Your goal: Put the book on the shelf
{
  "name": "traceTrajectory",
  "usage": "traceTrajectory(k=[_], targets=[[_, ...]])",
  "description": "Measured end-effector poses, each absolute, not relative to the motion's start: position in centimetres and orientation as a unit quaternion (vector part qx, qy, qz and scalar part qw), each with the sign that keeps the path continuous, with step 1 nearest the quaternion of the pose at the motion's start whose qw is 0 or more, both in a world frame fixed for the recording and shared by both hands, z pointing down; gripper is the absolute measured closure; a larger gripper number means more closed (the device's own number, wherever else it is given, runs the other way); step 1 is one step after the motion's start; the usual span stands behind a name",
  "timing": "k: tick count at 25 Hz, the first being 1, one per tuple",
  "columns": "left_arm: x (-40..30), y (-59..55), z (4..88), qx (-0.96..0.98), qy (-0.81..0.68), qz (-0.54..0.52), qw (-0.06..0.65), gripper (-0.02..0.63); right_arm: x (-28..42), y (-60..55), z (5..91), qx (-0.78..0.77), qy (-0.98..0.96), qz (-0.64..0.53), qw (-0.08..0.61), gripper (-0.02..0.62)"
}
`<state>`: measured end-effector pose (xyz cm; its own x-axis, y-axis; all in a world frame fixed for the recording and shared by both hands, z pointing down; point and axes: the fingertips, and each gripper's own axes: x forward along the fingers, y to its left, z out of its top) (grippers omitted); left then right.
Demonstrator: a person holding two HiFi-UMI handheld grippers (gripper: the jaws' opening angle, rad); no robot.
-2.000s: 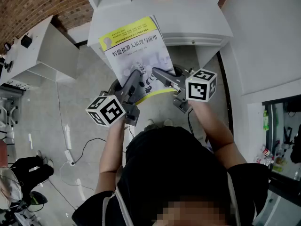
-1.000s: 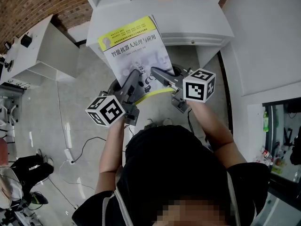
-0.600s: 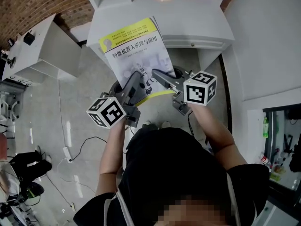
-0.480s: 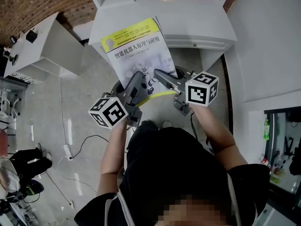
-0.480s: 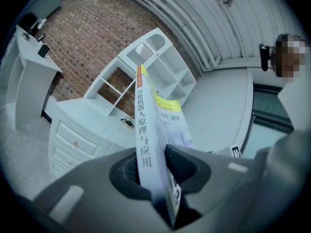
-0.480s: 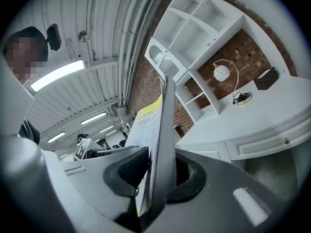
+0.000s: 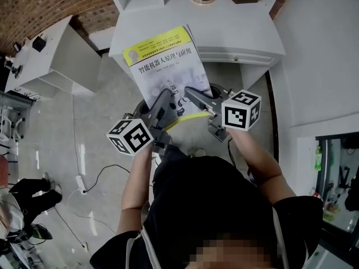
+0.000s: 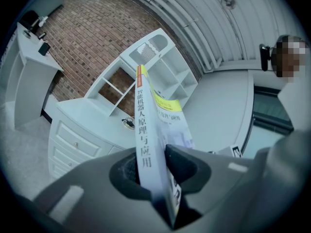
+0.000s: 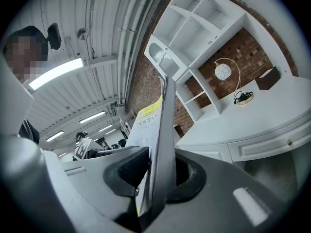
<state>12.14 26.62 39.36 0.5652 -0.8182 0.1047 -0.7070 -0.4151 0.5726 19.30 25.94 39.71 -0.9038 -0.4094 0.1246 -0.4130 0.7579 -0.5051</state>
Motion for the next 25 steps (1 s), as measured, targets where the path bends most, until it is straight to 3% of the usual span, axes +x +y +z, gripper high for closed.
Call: traceTrajectory(k=[13, 25], targets=[[11.6, 26.6, 39.2, 0.846, -0.445, -0.089, 0.282, 0.514, 18.8, 26.1, 39.6, 0.232, -0.935, 0.269, -0.011, 0.512], [-5.2, 14.8, 38.2, 0.845, -0.434, -0.078, 0.303, 0.514, 2.0, 14.5, 38.5, 0.246, -0.925, 0.290, -0.004, 0.511]])
